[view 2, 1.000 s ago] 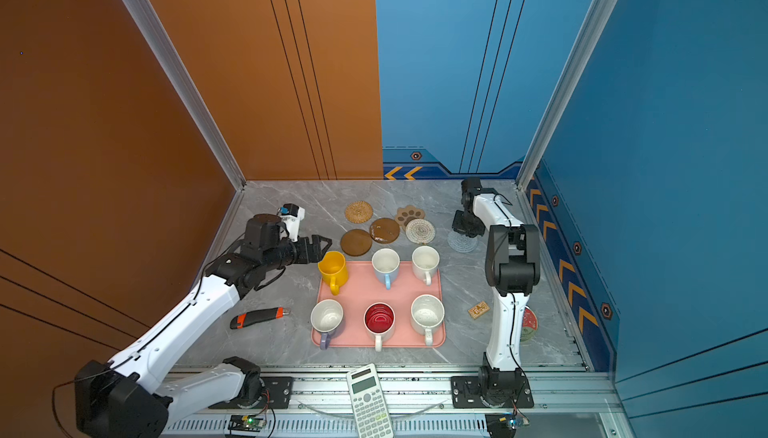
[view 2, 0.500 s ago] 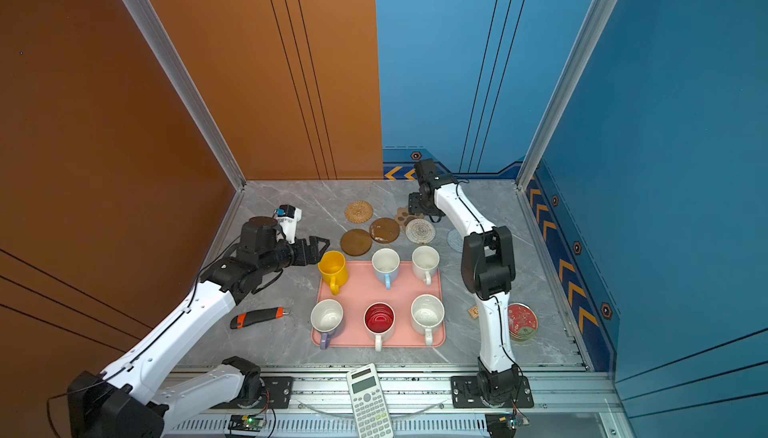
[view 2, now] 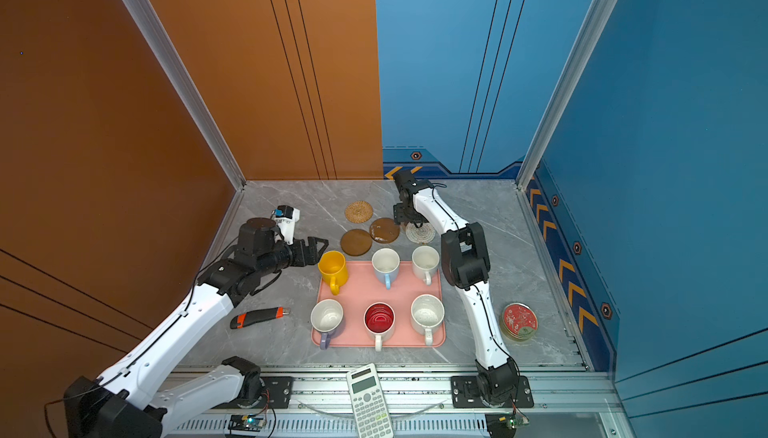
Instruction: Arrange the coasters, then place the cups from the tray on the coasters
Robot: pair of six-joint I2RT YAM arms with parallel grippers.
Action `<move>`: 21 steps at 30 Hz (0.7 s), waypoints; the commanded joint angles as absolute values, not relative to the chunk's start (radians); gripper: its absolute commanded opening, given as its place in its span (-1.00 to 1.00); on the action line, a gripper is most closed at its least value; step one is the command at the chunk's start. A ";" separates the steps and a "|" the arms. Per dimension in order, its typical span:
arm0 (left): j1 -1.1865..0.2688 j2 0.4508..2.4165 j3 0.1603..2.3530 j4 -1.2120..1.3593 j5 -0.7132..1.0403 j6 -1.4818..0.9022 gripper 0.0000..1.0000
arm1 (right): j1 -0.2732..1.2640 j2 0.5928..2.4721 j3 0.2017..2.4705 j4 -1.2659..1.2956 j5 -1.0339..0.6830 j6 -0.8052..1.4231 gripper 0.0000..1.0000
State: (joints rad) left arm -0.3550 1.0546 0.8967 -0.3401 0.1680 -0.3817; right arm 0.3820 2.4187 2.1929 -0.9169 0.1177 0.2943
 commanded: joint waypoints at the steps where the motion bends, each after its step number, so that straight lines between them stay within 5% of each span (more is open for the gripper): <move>1: -0.364 1.040 0.876 -0.369 0.142 -0.356 0.78 | 0.382 2.443 2.223 -0.969 0.188 0.282 0.66; 21: -0.364 1.057 0.882 -0.368 0.144 -0.353 0.78 | 0.346 2.470 2.167 -0.969 0.152 0.305 0.64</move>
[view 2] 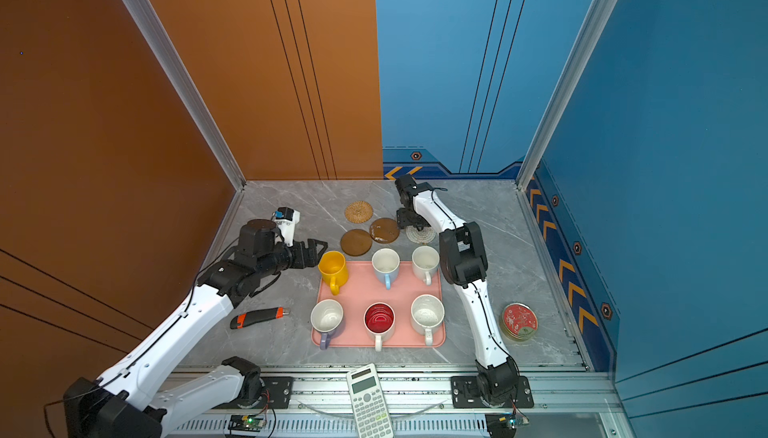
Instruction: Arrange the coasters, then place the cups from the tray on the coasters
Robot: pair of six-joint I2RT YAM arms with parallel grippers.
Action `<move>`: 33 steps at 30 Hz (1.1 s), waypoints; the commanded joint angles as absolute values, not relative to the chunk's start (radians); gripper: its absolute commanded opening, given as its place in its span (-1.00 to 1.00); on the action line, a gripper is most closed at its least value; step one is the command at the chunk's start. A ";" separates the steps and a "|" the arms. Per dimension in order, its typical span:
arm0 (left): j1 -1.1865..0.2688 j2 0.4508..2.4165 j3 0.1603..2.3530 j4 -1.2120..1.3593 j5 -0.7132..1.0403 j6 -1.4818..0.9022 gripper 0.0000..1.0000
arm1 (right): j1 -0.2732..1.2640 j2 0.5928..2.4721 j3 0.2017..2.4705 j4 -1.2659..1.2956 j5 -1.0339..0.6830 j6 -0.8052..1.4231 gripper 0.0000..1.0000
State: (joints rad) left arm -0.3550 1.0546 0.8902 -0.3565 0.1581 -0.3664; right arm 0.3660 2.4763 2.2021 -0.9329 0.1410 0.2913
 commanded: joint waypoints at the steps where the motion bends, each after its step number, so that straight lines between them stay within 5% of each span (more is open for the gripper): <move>1: -0.365 1.057 0.883 -0.367 0.144 -0.353 0.78 | 0.342 2.465 2.159 -0.970 0.148 0.307 0.64; 33: -0.369 1.051 0.877 -0.366 0.149 -0.360 0.79 | 0.263 2.226 1.817 -0.826 -0.009 0.344 0.17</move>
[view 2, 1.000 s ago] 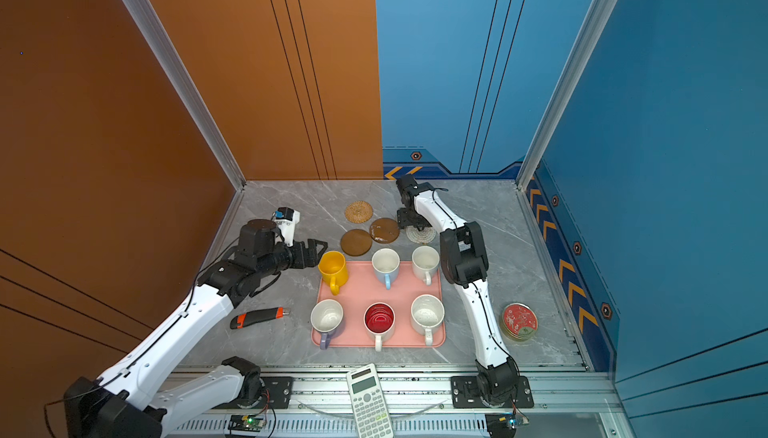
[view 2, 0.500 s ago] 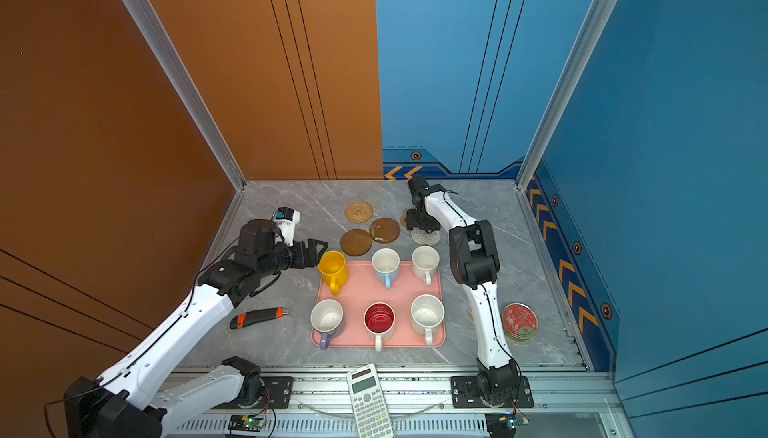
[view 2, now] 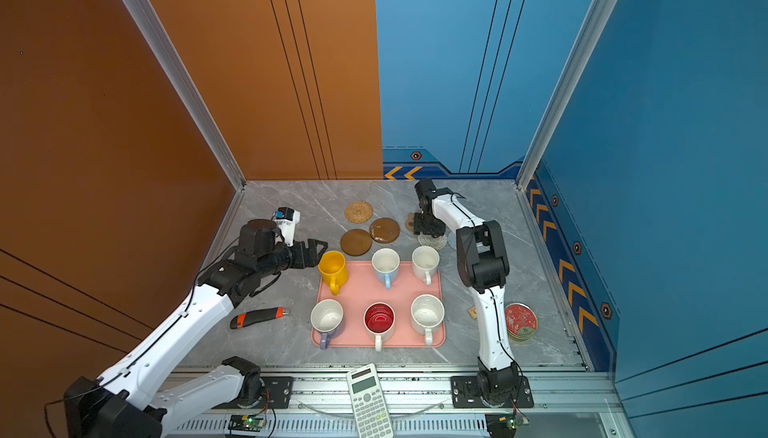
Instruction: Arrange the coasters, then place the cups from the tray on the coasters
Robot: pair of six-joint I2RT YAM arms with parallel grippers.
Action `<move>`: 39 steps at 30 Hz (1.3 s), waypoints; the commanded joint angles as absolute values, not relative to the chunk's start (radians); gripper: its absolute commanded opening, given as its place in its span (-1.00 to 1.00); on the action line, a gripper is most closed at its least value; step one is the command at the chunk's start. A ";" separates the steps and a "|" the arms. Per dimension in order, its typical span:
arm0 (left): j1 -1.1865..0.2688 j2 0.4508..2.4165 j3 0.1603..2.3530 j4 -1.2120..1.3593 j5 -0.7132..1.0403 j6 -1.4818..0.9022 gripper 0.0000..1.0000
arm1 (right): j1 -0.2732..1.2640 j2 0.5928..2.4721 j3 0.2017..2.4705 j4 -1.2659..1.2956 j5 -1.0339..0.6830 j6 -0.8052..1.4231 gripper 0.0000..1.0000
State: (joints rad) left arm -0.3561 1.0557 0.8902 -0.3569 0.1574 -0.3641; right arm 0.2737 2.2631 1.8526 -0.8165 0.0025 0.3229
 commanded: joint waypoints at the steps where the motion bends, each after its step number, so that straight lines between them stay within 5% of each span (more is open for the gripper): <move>1: -0.370 1.051 0.877 -0.366 0.149 -0.362 0.78 | 0.261 2.221 1.812 -0.824 -0.012 0.344 0.16; 21: -0.399 1.191 1.022 -0.295 0.201 -0.341 0.76 | 0.222 2.197 1.852 -0.814 -0.047 0.336 0.32; 39: -0.478 1.367 1.166 -0.295 0.218 -0.330 0.75 | 0.105 2.364 2.030 -0.750 -0.327 0.390 0.46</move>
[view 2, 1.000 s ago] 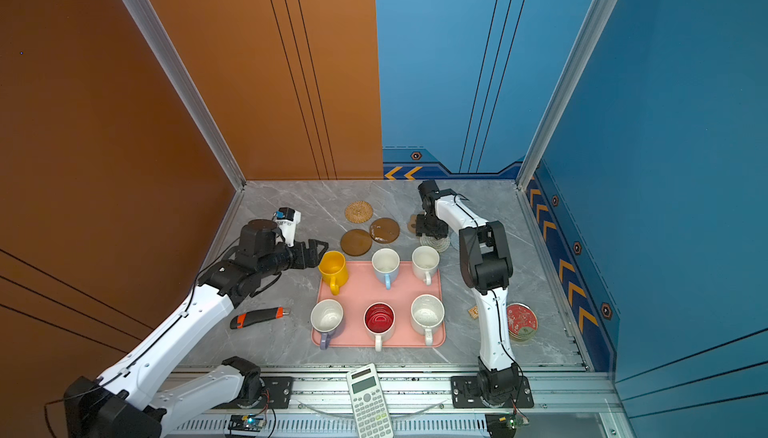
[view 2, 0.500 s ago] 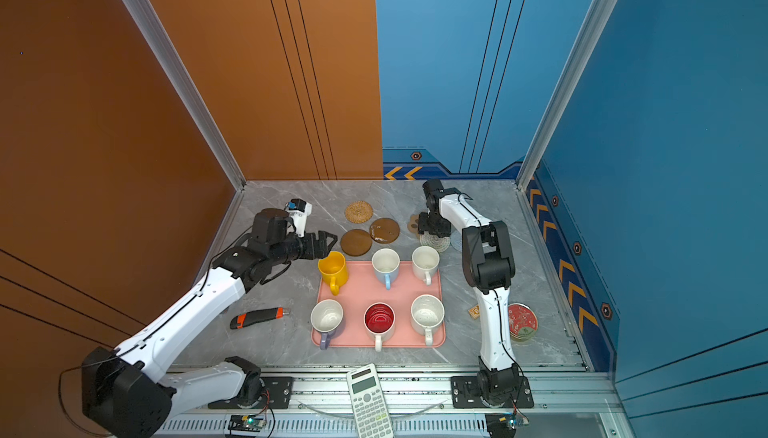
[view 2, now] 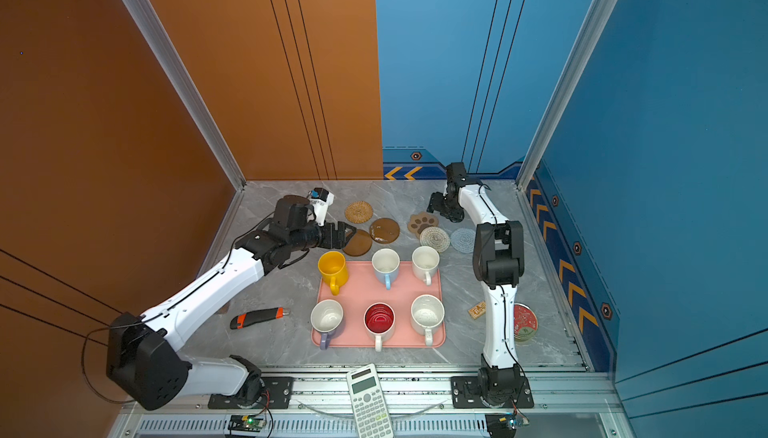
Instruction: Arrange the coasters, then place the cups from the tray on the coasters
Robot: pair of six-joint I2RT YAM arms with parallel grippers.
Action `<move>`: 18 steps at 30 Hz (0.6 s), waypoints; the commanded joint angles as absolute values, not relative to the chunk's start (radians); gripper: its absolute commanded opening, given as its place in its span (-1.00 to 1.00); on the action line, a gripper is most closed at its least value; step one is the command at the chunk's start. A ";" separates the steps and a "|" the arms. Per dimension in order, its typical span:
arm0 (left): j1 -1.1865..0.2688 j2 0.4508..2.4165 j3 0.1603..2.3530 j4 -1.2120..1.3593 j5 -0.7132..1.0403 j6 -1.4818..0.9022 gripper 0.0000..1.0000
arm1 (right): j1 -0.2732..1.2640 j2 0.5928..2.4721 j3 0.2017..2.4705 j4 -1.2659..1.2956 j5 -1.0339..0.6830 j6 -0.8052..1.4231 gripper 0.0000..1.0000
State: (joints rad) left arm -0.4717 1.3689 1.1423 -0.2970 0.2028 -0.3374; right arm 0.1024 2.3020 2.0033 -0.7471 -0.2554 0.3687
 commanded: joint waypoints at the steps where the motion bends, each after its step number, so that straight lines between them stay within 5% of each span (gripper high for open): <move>1: -0.477 1.365 1.164 -0.296 0.214 -0.331 0.75 | 0.106 2.378 2.037 -0.750 -0.337 0.395 0.45; 11: -0.482 1.362 1.160 -0.301 0.201 -0.339 0.75 | 0.119 2.434 2.045 -0.736 -0.378 0.408 0.36; 18: -0.488 1.380 1.165 -0.301 0.201 -0.341 0.75 | 0.159 2.443 2.045 -0.731 -0.413 0.413 0.06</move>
